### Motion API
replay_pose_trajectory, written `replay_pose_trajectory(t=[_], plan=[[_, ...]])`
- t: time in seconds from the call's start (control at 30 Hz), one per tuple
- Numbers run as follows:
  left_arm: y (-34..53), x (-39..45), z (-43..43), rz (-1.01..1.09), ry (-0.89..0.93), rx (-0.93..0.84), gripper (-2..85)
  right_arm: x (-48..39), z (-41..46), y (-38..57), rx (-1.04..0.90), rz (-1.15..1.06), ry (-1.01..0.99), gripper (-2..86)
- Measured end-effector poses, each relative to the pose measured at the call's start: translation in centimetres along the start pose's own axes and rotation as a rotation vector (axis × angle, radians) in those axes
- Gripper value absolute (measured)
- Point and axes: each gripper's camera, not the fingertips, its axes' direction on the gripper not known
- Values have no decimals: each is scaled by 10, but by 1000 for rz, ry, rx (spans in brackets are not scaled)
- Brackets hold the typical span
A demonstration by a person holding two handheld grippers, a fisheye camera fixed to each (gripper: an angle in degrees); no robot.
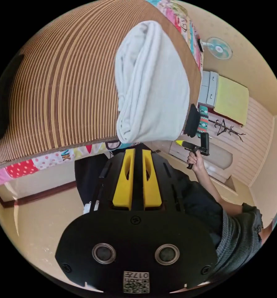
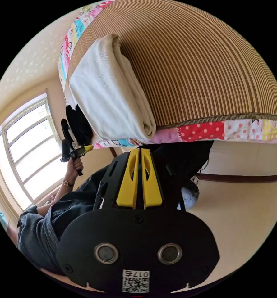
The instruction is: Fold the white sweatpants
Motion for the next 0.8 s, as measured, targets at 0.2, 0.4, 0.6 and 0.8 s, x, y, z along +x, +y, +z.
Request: replay_pose_trajectory(t=[0.2, 0.4, 0.6, 0.8], plan=[[-52, 24, -40, 61, 59, 143, 124, -6, -25, -72, 95, -81, -50, 114], [-145, 59, -46, 128, -56, 193, 176, 10, -22, -151, 139, -86, -220, 155], [-190, 52, -13, 87, 13, 115, 170, 19, 24, -176, 38, -56, -348, 159], [-159, 40, -30, 54, 211, 149, 105, 7, 28, -142, 52, -32, -495, 115]])
